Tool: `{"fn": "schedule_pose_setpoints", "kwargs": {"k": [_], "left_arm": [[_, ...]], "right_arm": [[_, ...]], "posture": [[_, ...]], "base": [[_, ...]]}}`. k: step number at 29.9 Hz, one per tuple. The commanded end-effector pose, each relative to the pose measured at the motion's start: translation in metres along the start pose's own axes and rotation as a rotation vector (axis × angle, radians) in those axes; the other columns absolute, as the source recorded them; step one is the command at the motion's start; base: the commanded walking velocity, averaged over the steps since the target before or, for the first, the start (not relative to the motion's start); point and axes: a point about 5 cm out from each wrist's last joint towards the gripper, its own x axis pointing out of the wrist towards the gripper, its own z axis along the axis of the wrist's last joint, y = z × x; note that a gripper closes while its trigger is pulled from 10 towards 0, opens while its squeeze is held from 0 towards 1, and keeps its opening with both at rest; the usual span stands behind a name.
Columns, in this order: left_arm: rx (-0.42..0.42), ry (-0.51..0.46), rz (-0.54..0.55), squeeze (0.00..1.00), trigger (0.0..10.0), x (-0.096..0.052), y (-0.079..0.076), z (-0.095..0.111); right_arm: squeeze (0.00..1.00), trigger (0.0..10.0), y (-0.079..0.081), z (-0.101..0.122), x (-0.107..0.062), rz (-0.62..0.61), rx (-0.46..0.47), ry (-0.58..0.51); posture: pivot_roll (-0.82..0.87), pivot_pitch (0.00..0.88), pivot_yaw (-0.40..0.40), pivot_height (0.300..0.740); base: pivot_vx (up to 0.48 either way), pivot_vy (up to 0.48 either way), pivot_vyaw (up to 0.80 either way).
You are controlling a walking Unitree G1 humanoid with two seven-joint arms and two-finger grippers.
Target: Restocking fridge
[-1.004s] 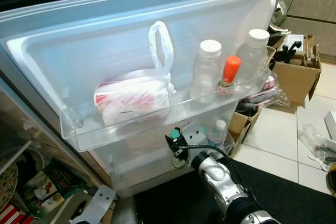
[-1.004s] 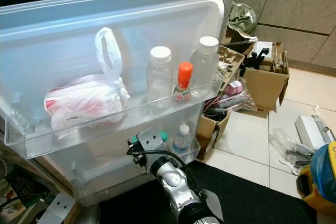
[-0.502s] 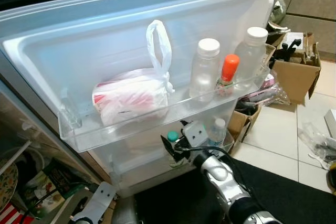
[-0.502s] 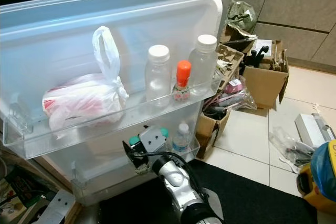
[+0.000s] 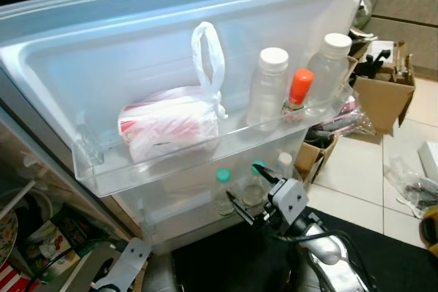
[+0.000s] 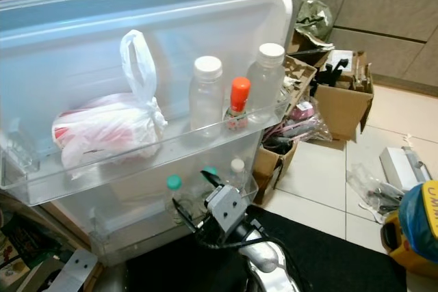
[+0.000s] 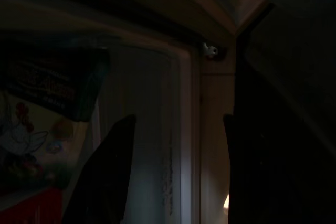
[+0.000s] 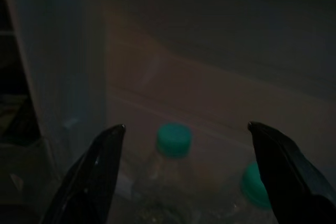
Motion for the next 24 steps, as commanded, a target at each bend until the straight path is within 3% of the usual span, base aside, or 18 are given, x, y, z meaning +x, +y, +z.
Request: {"fn": "schedule_pose_setpoints", "kwargs": {"k": [1,2,4,6,8,9,11,12,15,19,21,22,24], "left_arm": [[0.004,0.021,-0.005,0.00,10.0,-0.002,-0.002,-0.005],[0.004,0.021,-0.005,0.00,10.0,-0.002,-0.002,-0.005],[0.001,0.019,-0.007,0.00,10.0,-0.001,-0.004,-0.004],[0.001,0.019,-0.007,0.00,10.0,-0.001,-0.004,-0.004],[0.001,0.019,-0.009,0.00,10.0,-0.001,-0.005,-0.003],[0.001,0.019,-0.009,0.00,10.0,-0.001,-0.005,-0.003],[0.002,0.022,-0.012,0.00,10.0,-0.001,-0.007,-0.004],[0.002,0.022,-0.012,0.00,10.0,-0.001,-0.007,-0.004],[0.001,0.025,-0.017,0.00,10.0,-0.002,-0.010,-0.004],[0.001,0.026,-0.020,0.00,10.0,-0.002,-0.011,-0.004],[0.000,0.027,-0.021,0.00,10.0,-0.002,-0.010,-0.004],[0.000,0.027,-0.021,0.00,10.0,-0.002,-0.010,-0.004],[-0.001,0.028,-0.021,0.00,10.0,-0.002,-0.010,-0.004]], "right_arm": [[0.00,10.0,0.003,0.000,-0.007,0.031,0.017,0.023],[0.00,10.0,0.003,0.000,-0.007,0.031,0.017,0.023],[0.00,10.0,0.007,-0.019,-0.024,0.065,0.033,0.117],[0.00,10.0,0.007,-0.019,-0.024,0.065,0.033,0.117],[0.00,10.0,0.009,-0.045,-0.044,0.063,0.065,0.240],[0.00,10.0,0.009,-0.045,-0.044,0.063,0.065,0.240],[0.00,10.0,0.010,-0.085,-0.070,-0.021,0.147,0.425],[0.00,10.0,0.010,-0.085,-0.070,-0.021,0.147,0.425],[0.00,10.0,0.012,-0.117,-0.092,-0.167,0.232,0.578],[0.00,10.0,0.012,-0.127,-0.101,-0.252,0.280,0.637],[0.00,10.0,0.005,-0.142,-0.118,-0.423,0.339,0.733],[0.00,10.0,0.005,-0.142,-0.118,-0.423,0.339,0.733],[0.00,10.0,-0.001,-0.151,-0.131,-0.565,0.386,0.793]], "posture": [[0.06,0.087,-0.028,0.486],[0.06,0.087,-0.028,0.486],[0.06,0.085,-0.029,0.486],[0.06,0.085,-0.029,0.486],[0.05,0.083,-0.031,0.486],[0.05,0.083,-0.031,0.486],[0.05,0.080,-0.037,0.486],[0.05,0.080,-0.037,0.486],[0.05,0.079,-0.036,0.486],[0.04,0.076,-0.035,0.486],[0.04,0.072,-0.032,0.486],[0.04,0.072,-0.032,0.486],[0.04,0.072,-0.032,0.486]], "base": [[0.000,0.000,0.00],[0.000,0.000,0.00],[0.000,0.000,0.00],[0.000,0.000,0.00],[0.000,0.000,0.00],[0.000,0.000,0.00],[0.000,0.000,0.00],[0.000,0.000,0.00],[0.000,0.000,0.00],[0.000,0.000,0.00],[0.000,0.000,0.00],[0.000,0.000,0.00],[0.000,0.000,0.00]]}}
